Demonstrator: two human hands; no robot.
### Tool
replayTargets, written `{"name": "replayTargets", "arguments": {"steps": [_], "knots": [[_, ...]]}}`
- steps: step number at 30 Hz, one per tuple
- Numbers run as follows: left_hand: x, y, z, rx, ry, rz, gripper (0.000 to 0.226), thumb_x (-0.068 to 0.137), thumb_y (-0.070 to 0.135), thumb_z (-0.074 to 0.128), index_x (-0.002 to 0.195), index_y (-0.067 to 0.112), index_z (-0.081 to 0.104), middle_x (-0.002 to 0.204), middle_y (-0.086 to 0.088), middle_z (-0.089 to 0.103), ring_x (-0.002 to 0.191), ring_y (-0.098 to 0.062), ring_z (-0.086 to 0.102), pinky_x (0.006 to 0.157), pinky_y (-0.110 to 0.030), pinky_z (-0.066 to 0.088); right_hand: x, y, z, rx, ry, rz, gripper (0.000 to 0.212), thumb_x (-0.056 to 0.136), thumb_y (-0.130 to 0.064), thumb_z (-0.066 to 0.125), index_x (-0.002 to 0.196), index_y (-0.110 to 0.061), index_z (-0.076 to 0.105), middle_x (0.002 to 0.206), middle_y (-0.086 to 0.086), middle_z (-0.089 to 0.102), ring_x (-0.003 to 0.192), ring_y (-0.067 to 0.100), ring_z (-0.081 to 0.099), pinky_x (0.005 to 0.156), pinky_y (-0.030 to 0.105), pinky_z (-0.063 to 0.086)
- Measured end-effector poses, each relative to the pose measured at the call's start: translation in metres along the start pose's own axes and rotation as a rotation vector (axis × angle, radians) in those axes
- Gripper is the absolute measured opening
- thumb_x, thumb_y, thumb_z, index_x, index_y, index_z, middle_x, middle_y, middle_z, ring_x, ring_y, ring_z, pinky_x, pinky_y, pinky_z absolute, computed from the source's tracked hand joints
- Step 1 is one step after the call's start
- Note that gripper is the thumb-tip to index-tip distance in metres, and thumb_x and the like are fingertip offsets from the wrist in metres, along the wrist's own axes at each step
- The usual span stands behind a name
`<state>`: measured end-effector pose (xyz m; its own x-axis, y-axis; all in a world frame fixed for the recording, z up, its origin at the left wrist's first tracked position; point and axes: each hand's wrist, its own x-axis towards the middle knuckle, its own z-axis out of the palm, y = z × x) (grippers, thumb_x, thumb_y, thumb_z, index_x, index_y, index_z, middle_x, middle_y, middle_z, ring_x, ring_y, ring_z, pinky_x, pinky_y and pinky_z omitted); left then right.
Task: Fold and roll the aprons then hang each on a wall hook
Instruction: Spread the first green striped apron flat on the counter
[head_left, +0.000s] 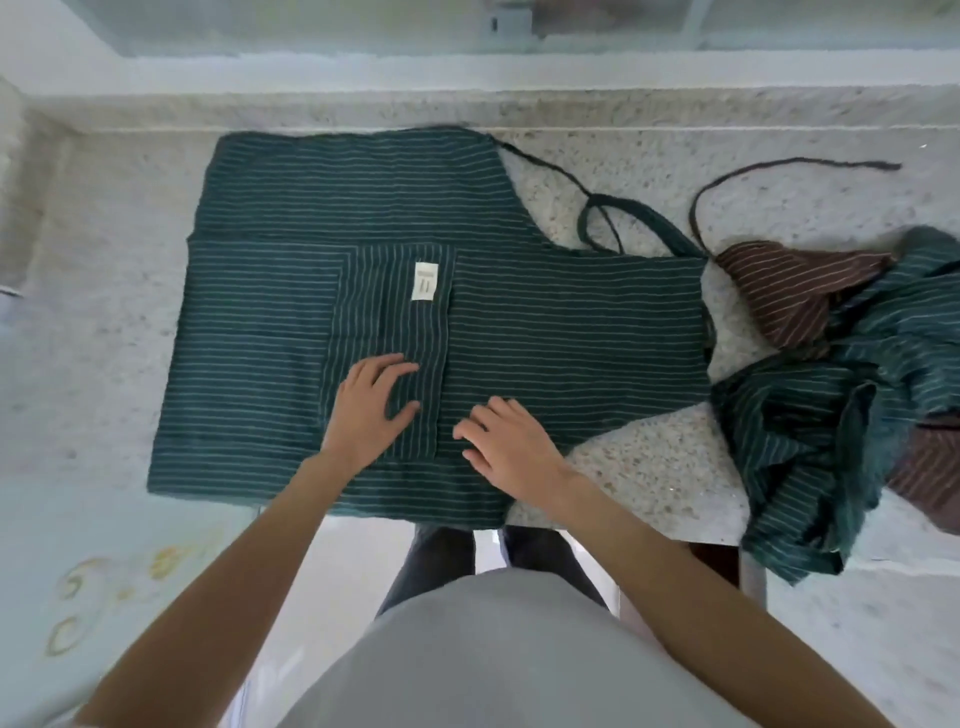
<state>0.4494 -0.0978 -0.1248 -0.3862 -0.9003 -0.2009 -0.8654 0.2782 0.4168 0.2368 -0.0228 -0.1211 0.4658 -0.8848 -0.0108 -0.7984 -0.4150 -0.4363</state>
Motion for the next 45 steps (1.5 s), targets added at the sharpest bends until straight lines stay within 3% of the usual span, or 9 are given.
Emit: {"name": "replayTargets", "arguments": {"steps": [10, 14, 18, 22, 26, 30, 35, 40, 45], "knots": [[-0.140, -0.086, 0.003, 0.139, -0.032, -0.070, 0.065, 0.081, 0.062, 0.039, 0.132, 0.022, 0.046, 0.138, -0.001, 0.045, 0.127, -0.024, 0.042, 0.108, -0.050, 0.028, -0.008, -0.042, 0.041, -0.282, -0.283, 0.275, 0.071, 0.089, -0.065, 0.017, 0.144, -0.025, 0.036, 0.152, 0.007, 0.031, 0.141, 0.031, 0.026, 0.108, 0.066, 0.016], [-0.145, -0.106, 0.007, 0.249, -0.210, 0.060, 0.091, 0.074, 0.070, 0.053, 0.147, 0.029, 0.019, 0.157, 0.002, 0.010, 0.144, -0.016, 0.004, 0.114, -0.056, 0.008, -0.003, -0.053, 0.043, -0.367, -0.214, 0.410, 0.067, 0.087, -0.060, 0.045, 0.142, -0.023, 0.039, 0.149, 0.011, 0.035, 0.137, 0.038, 0.031, 0.108, 0.065, 0.009], [-0.132, -0.109, 0.000, 0.304, -0.267, 0.096, 0.104, 0.072, 0.068, 0.060, 0.149, 0.029, 0.001, 0.158, 0.002, -0.006, 0.144, -0.016, -0.010, 0.114, -0.054, -0.003, -0.005, -0.095, 0.059, -0.379, 0.094, 0.334, 0.041, 0.073, -0.022, 0.075, 0.110, -0.012, 0.062, 0.105, 0.013, 0.060, 0.093, 0.031, 0.057, 0.081, 0.042, 0.048], [-0.122, -0.115, -0.002, 0.352, -0.287, 0.149, 0.112, 0.069, 0.075, 0.055, 0.149, 0.027, -0.005, 0.157, 0.000, -0.013, 0.143, -0.016, -0.014, 0.113, -0.058, -0.004, -0.015, -0.133, 0.092, -0.340, 0.051, 0.317, 0.055, 0.068, -0.041, 0.077, 0.113, -0.014, 0.061, 0.108, 0.012, 0.060, 0.098, 0.032, 0.057, 0.090, 0.047, 0.047], [-0.091, -0.124, -0.015, 0.308, -0.299, 0.189, 0.118, 0.062, 0.084, 0.050, 0.149, 0.025, -0.003, 0.157, -0.001, -0.015, 0.143, -0.016, -0.016, 0.109, -0.059, -0.010, -0.003, -0.134, 0.091, -0.416, -0.184, 0.456, 0.103, 0.070, -0.069, 0.061, 0.148, -0.017, 0.022, 0.152, 0.020, 0.023, 0.141, 0.035, 0.022, 0.109, 0.064, 0.008], [-0.066, -0.129, -0.024, 0.267, -0.281, 0.208, 0.105, 0.069, 0.078, 0.050, 0.149, 0.026, 0.007, 0.158, 0.000, -0.004, 0.145, -0.017, -0.008, 0.110, -0.057, -0.007, 0.018, -0.125, 0.082, -0.408, -0.355, 0.487, 0.125, 0.065, -0.077, 0.058, 0.147, -0.023, -0.019, 0.153, 0.024, -0.015, 0.142, 0.040, -0.012, 0.109, 0.064, -0.001], [-0.084, -0.128, -0.027, 0.127, 0.082, 0.274, 0.048, 0.085, 0.046, 0.060, 0.126, 0.022, 0.051, 0.130, -0.003, 0.049, 0.123, -0.024, 0.042, 0.105, -0.043, 0.029, 0.031, -0.124, 0.066, -0.193, -0.357, 0.471, 0.096, 0.073, -0.063, 0.063, 0.143, -0.017, 0.016, 0.153, 0.028, -0.007, 0.141, 0.045, -0.009, 0.111, 0.065, 0.004], [-0.131, -0.121, -0.003, 0.198, -0.052, 0.284, 0.055, 0.074, 0.058, 0.065, 0.117, 0.025, 0.052, 0.117, 0.002, 0.050, 0.107, -0.022, 0.045, 0.093, -0.038, 0.035, 0.024, -0.124, 0.053, 0.010, -0.196, 0.452, 0.038, 0.084, -0.029, 0.063, 0.113, -0.012, 0.048, 0.152, 0.020, 0.024, 0.142, 0.039, 0.015, 0.114, 0.057, 0.010], [-0.136, -0.139, -0.014, 0.116, -0.037, 0.164, 0.028, 0.080, 0.018, 0.061, 0.106, 0.022, 0.053, 0.105, 0.003, 0.056, 0.099, -0.021, 0.049, 0.083, -0.032, 0.039, 0.013, -0.137, 0.050, -0.299, 0.290, 0.263, 0.020, 0.077, -0.015, 0.052, 0.089, -0.008, 0.066, 0.091, 0.008, 0.067, 0.085, 0.030, 0.060, 0.079, 0.037, 0.045]]}}
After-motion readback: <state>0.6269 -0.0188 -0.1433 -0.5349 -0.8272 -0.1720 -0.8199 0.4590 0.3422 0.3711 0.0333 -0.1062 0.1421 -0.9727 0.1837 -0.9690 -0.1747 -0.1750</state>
